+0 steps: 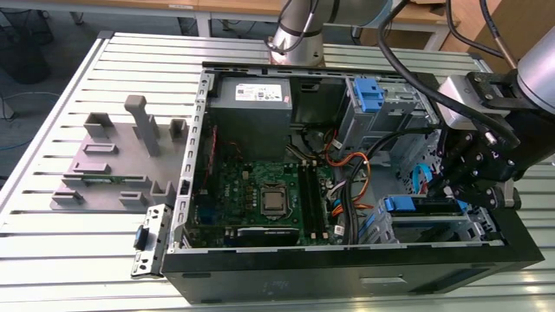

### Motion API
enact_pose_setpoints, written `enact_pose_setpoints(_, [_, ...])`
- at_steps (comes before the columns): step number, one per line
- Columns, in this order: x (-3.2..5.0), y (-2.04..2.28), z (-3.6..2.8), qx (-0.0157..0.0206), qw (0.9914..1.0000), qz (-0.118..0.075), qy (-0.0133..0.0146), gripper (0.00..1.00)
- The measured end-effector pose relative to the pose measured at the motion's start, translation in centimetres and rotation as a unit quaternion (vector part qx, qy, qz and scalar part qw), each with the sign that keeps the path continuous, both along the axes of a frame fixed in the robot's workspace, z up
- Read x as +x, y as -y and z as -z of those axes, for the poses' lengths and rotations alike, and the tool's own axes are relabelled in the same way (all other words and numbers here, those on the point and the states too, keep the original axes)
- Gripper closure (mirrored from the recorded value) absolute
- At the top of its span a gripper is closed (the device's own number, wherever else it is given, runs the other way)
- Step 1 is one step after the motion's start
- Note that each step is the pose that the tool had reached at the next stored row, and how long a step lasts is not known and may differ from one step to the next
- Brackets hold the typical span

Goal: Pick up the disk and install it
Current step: 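Insert the first disk wire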

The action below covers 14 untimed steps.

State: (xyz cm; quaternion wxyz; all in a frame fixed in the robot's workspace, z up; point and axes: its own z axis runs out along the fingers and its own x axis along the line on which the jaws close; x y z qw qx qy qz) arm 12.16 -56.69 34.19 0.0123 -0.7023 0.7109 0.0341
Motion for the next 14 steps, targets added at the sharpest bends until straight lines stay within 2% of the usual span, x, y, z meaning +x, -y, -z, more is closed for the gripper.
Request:
enact_pose_setpoints(8, [0.00, 0.16, 0.06, 0.0000, 1.00000, 0.000, 0.0000, 0.84])
enact_pose_setpoints(14, [0.00, 0.18, 0.36, -0.0002, 1.00000, 0.000, 0.0000, 0.84])
